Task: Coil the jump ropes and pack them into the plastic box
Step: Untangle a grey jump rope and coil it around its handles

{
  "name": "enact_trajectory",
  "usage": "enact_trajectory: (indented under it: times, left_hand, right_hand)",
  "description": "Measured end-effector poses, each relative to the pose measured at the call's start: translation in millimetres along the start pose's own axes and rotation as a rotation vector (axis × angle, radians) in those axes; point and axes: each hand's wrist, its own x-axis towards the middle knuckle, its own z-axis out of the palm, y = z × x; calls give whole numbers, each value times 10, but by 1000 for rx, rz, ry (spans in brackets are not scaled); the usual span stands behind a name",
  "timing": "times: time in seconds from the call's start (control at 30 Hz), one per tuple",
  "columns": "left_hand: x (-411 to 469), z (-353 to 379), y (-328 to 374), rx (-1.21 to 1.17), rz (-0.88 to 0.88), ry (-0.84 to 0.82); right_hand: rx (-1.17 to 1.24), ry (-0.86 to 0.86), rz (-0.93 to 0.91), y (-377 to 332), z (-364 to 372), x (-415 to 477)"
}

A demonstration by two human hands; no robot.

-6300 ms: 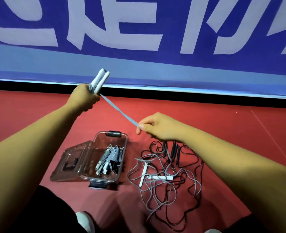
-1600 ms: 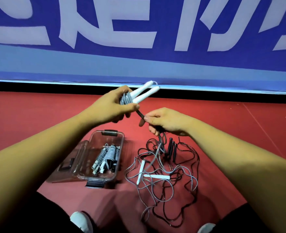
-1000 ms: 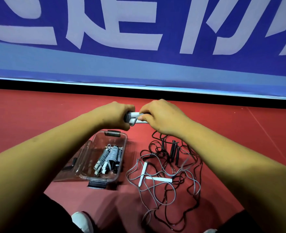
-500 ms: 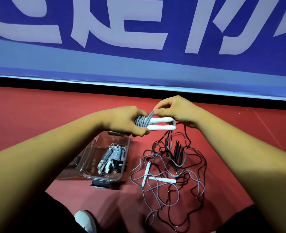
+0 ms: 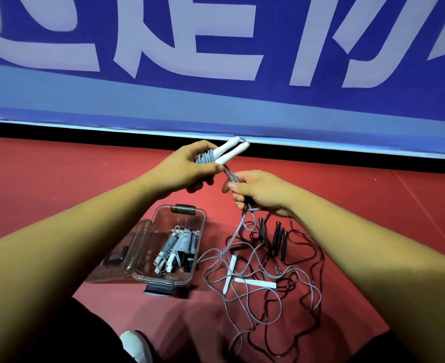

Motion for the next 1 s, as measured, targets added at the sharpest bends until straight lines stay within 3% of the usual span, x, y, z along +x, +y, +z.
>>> enact_trajectory:
  times: [0.13, 0.23, 0.3, 0.4, 0.57, 0.67, 0.8, 0.9, 1.0]
  left_hand:
    - [100, -153, -80, 56, -30, 176]
    - [119, -289, -196, 309, -34, 193]
    - [121, -323, -247, 463, -45, 197]
    - [128, -277, -232, 722, -1, 167]
    - [72, -65, -156, 1069, 16, -44]
    - [25, 107, -62, 1101, 54, -229]
    - [-12, 243, 7, 1048, 102, -264]
    - [-55, 224, 40, 913, 166, -314]
    - [-102, 196, 69, 643, 119, -376]
  right_hand:
    - [-143, -57, 116, 48, 49, -51]
    - [-169, -25, 126, -91, 143, -113]
    - [-346, 31, 42, -242, 208, -140]
    - [-683, 119, -139, -368, 280, -178]
    - [-832, 254, -288, -437, 164, -238]
    - [-867, 322, -299, -451, 69, -247]
    - [-858, 426, -290, -414, -75, -247]
    - [-714, 394, -266, -398, -190, -266]
    - [-558, 319, -286, -376, -231, -282]
